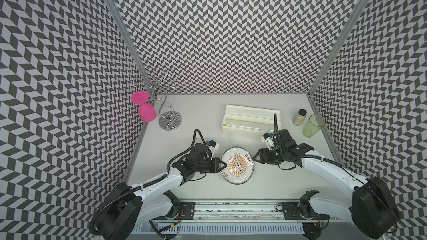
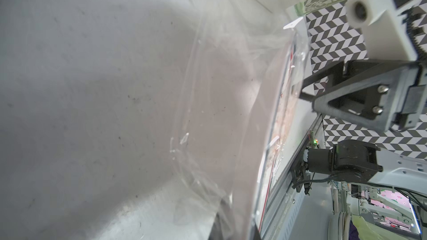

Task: Wrap the plate with plastic wrap
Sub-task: Cover the plate with plastic wrap.

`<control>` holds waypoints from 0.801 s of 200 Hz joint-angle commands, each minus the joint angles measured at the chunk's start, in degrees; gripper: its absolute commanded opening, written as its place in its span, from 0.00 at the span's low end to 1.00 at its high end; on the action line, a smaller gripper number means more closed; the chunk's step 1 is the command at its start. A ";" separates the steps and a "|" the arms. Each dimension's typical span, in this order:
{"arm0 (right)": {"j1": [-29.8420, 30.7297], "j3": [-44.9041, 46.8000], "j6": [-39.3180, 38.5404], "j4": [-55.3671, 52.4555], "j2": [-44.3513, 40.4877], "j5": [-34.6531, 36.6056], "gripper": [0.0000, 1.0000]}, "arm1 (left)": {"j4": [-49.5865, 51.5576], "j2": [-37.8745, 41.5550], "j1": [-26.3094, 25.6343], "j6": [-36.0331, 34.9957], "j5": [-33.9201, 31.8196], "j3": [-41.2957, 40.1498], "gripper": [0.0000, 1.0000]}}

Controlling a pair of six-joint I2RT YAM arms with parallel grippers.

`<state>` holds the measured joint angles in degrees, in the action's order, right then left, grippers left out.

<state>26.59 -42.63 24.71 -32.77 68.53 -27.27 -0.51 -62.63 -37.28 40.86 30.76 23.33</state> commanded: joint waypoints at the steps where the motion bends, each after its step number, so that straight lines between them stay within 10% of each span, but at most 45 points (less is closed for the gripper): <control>1: 0.38 -8.60 -7.19 -9.93 -0.67 7.92 0.66 | 4.71 1.77 0.34 -3.14 2.14 4.86 0.00; 55: 2.65 -18.11 -12.95 -12.54 6.39 3.52 0.67 | 6.70 3.93 1.21 -3.49 6.10 9.69 0.00; 94: 2.86 -18.70 -15.38 -7.76 6.71 -14.76 0.59 | 2.67 5.67 3.52 -1.40 12.38 10.35 0.00; 160: 3.12 -10.87 -2.54 12.60 1.53 -34.34 0.63 | -5.69 4.64 8.21 1.85 14.32 11.03 0.00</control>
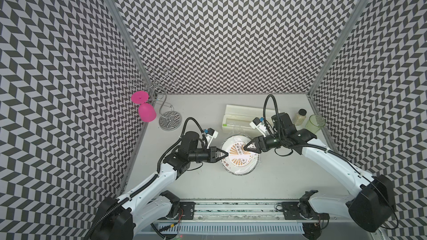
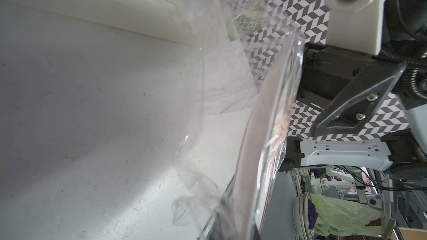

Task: Wrap the plate with plastic wrap
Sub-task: Cover the plate with plastic wrap.

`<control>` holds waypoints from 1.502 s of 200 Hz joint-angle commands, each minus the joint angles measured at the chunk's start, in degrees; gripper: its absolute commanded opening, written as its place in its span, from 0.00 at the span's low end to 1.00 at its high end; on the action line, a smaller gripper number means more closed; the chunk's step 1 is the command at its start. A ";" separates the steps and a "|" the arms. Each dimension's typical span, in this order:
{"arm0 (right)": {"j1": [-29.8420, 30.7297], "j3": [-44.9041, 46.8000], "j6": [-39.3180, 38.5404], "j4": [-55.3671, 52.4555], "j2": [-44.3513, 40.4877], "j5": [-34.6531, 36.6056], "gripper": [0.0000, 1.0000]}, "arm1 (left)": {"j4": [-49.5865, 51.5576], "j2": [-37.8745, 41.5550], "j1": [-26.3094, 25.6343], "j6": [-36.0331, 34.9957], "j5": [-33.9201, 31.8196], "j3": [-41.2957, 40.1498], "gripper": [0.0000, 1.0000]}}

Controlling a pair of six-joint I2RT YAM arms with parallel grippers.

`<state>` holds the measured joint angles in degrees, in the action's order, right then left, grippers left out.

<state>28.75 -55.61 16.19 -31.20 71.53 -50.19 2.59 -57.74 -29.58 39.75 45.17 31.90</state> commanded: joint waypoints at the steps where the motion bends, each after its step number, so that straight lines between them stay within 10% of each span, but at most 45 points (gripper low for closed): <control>1: 0.95 2.19 6.11 11.14 -1.34 -11.41 0.64 | -8.99 -0.27 0.50 3.06 -0.08 2.51 0.00; 47: 0.96 2.31 7.31 12.77 1.25 -10.58 0.63 | -11.19 -1.22 0.44 2.62 -1.13 2.79 0.00; 96: 0.98 3.59 9.39 17.46 2.66 -11.48 0.23 | -13.70 -1.70 0.60 3.13 -2.36 2.38 0.00; 126: 0.99 3.59 9.58 18.54 4.15 -12.28 0.19 | -13.95 -1.61 1.52 2.43 -2.62 2.55 0.00; 164: -0.54 2.83 7.47 15.19 3.41 -9.72 0.65 | -10.49 -1.54 2.03 -5.00 -4.78 3.46 0.00; 232: -12.12 -9.37 0.68 -4.35 -0.42 10.67 0.83 | -1.92 0.80 -1.34 -27.41 -17.41 4.23 0.00; 300: 0.70 -26.22 -3.71 -8.00 10.72 12.27 0.30 | 0.96 1.81 -11.75 -44.27 -26.07 6.42 0.00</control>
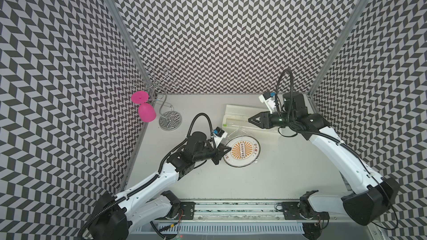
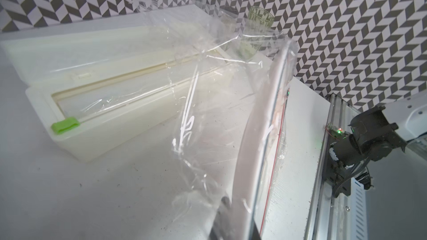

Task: Wrap the plate with plastic wrap
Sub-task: Cover the plate with plastic wrap.

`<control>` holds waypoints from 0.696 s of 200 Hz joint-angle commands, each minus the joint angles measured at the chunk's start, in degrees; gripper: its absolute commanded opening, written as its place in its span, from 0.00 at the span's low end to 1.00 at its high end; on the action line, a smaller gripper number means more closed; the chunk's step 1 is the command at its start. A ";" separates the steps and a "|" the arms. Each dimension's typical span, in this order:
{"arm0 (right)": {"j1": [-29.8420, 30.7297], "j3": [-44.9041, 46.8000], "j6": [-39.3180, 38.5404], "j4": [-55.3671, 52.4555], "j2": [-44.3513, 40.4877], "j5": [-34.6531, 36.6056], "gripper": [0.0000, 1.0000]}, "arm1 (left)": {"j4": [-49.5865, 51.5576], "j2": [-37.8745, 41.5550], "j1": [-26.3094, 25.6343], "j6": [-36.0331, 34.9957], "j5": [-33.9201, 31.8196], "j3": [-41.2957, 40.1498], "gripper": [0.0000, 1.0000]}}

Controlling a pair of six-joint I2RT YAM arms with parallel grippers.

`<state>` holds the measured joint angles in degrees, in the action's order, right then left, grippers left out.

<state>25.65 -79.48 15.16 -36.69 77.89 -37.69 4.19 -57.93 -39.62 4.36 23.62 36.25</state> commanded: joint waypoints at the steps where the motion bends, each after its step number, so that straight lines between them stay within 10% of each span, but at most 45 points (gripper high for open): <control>1: 4.02 -2.48 -2.73 -2.56 4.59 -0.38 0.30 | -0.61 2.02 -1.79 -9.12 -4.62 2.07 0.00; 139: 7.94 12.18 -9.66 1.78 2.66 -22.47 0.17 | -8.31 11.08 -2.62 -16.33 -11.62 -2.06 0.00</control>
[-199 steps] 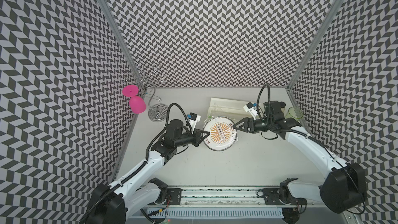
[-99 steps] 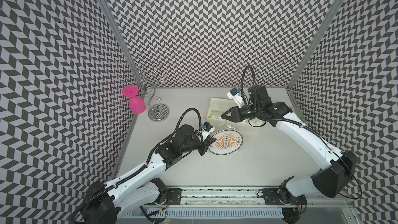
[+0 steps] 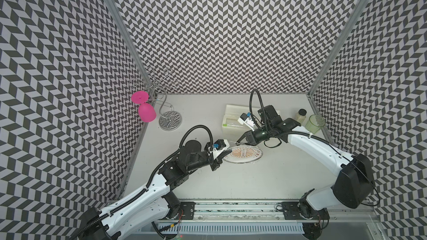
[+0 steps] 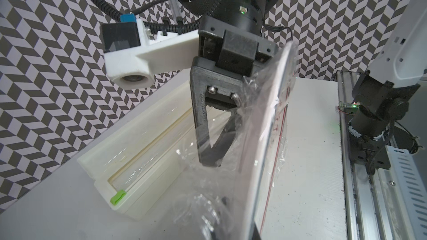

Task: Wrap the plate with plastic wrap
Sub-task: Cover the plate with plastic wrap.

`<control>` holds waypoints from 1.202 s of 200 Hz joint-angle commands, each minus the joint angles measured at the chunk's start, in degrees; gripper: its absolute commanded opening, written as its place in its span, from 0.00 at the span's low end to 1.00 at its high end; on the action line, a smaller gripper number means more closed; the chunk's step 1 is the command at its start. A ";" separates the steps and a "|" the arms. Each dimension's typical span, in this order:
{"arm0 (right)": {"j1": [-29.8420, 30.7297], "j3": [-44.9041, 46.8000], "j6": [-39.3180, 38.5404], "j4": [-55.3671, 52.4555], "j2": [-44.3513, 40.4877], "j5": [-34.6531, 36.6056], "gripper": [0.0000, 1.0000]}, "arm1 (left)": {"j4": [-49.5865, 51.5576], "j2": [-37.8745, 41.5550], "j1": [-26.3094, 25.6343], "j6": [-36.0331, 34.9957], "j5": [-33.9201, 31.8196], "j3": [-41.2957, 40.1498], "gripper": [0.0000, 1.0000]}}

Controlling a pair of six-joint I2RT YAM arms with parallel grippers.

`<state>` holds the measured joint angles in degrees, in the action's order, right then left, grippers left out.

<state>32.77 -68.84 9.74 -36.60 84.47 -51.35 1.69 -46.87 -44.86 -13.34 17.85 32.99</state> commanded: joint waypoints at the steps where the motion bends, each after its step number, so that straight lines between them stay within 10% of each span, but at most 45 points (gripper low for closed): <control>1: 0.81 1.70 -4.26 1.74 -3.94 -8.87 0.17 | -5.87 0.07 2.69 1.47 -5.83 1.24 0.00; 63: -8.69 9.76 9.49 13.20 -3.60 -6.97 0.64 | -11.71 3.35 12.77 13.95 5.96 -1.62 0.00; 142: -21.93 13.44 17.18 17.02 -10.71 -5.87 0.66 | -20.33 1.10 21.44 38.35 14.69 -6.35 0.00; 208: -15.23 16.18 19.56 18.14 -19.25 8.58 0.67 | -15.55 -3.82 22.31 45.68 18.63 -1.22 0.00; 240: -13.23 17.99 20.64 20.63 -17.84 4.28 0.62 | -16.97 -4.76 22.33 49.62 20.03 -1.35 0.00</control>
<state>18.94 -52.56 28.75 -19.81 66.00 -46.30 -11.94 -51.44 -22.72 31.77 35.66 29.80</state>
